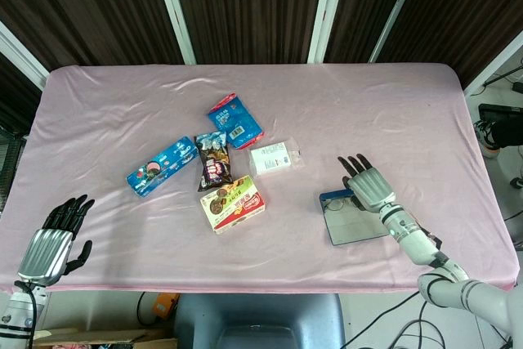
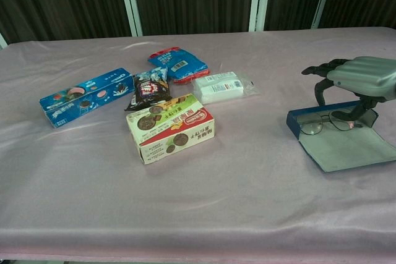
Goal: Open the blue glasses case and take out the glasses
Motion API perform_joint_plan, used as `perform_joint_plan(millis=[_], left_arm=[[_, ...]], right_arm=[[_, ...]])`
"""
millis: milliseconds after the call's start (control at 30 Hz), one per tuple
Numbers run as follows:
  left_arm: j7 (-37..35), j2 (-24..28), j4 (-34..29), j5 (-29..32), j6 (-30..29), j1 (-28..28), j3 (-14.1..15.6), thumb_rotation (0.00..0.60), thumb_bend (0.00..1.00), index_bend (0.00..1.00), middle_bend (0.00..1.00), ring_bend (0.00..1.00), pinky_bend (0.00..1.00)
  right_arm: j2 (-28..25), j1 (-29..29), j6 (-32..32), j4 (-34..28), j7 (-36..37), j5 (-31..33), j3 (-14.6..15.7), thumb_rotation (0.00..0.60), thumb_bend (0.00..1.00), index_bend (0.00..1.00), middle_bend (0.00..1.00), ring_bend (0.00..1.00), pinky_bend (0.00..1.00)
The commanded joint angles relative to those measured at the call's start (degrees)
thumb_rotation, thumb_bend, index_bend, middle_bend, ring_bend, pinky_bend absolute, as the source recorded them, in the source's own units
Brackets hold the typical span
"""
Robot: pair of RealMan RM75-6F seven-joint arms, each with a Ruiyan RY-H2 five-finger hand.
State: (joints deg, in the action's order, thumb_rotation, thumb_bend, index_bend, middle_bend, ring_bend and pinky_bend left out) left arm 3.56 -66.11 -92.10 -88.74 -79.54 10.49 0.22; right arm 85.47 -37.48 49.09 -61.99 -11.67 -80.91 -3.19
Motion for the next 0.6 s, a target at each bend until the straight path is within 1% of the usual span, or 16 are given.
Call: perform_joint_plan(millis=[33, 300, 600], left_arm=[[0.12, 0.01, 0.02, 0.1, 0.03, -0.02, -0.01, 0.6, 0.44, 0.0, 0.01, 0.02, 0.13], [0.34, 0.18, -0.26, 0.4, 0.32, 0.04, -0.04, 0.6, 0.44, 0.0, 0.01, 0.02, 0.13], [0.0, 0.34, -0.22, 0.35, -0.03, -0.12, -0.08, 0.6, 0.44, 0.0, 0.01, 0.02, 0.13]], right_arm=[[0.0, -0.2, -0.1, -0.36, -0.25, 0.19, -0.14, 0.6, 0.53, 0.57, 0.0, 0.0, 0.0], [-0.4, -0.75, -0.17, -1.97, -1.85, 0.94, -0.6, 0.6, 0.52, 0.58, 0.0, 0.0, 0.0], [0.22, -1.02, -0.71, -1.76, -2.91, 1.76, -0.47, 0.6, 0.52, 0.59, 0.0, 0.0, 0.0]])
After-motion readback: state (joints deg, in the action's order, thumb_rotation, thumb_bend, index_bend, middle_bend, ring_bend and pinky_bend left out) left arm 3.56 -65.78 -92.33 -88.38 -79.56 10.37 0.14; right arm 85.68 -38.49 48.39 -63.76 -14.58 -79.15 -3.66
